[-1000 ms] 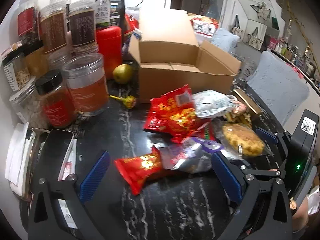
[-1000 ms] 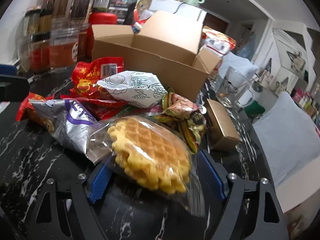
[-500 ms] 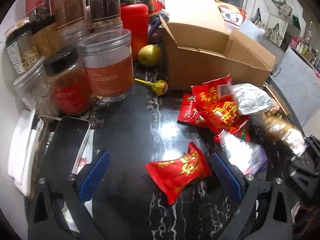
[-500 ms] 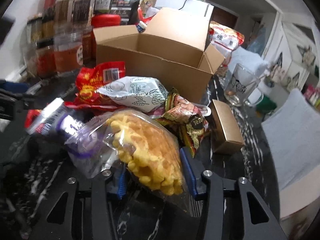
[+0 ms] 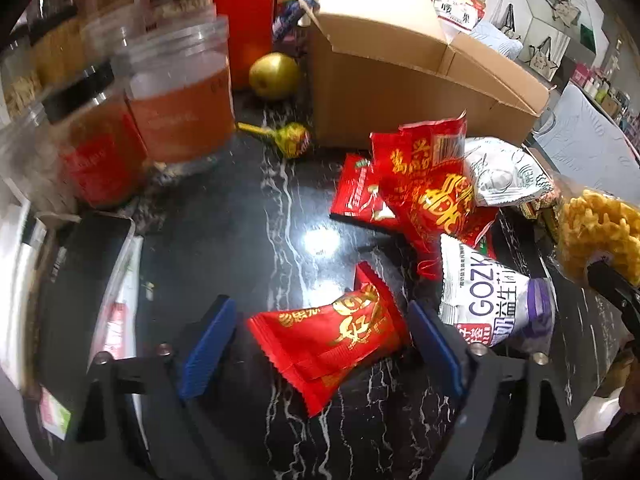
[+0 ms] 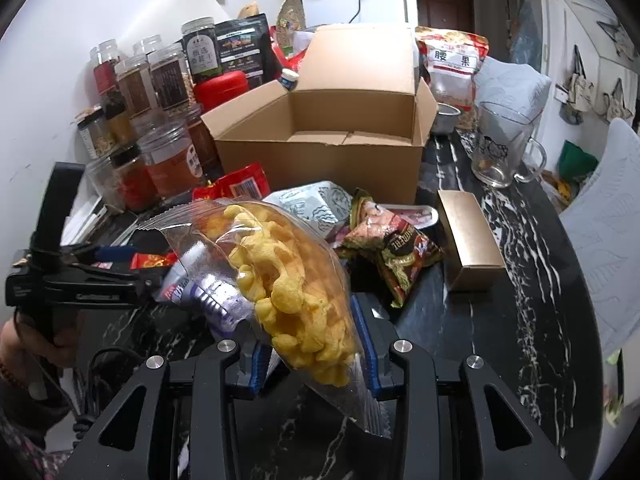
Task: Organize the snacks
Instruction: 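Lift the waffle with the right gripper while the left gripper grasps the red candy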
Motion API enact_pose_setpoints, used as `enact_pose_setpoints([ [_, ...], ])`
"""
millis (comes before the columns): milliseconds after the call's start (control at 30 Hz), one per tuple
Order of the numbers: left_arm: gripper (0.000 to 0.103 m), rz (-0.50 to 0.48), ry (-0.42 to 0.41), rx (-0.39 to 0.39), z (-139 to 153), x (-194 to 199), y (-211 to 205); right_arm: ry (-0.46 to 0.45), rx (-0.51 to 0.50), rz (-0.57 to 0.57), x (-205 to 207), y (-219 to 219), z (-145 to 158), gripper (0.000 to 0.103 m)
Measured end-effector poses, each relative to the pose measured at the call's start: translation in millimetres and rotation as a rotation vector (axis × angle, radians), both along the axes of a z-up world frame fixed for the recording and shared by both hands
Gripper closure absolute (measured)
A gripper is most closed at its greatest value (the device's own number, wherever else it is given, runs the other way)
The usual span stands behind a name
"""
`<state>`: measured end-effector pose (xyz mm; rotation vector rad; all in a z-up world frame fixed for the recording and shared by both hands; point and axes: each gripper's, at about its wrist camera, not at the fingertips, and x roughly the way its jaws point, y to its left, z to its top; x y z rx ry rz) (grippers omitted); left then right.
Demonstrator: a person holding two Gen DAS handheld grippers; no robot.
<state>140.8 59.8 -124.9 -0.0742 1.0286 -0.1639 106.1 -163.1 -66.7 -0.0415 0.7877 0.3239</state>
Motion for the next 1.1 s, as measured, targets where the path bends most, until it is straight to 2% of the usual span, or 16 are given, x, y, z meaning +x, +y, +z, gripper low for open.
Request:
enact_pose_setpoints([
  [133,0.023,-0.009,-0.017,-0.003,0.9,-4.6,0.5,0.016,0.01,0.002,3.0,0.9,-3.8,0.066],
  [300,0.057,-0.034,-0.049,-0.056,2.7,-13.9,1.1,0.026,0.021,-0.001,4.8,-0.3,-7.3,0.067],
  [567,0.069,-0.032,-0.088,-0.128,8.2,-19.3,5.4,0.027,0.061,0.006,2.6,-0.6,-8.5,0.067],
  [867,0.07,-0.027,-0.124,-0.101,11.0,-22.8,1.2,0.024,0.092,0.013,-2.0,2.1,-4.9,0.067],
  [1100,0.07,-0.02,-0.202,-0.109,44.6,-26.4,10.0,0.01,0.115,0.015,-3.6,-0.7,4.2,0.069],
])
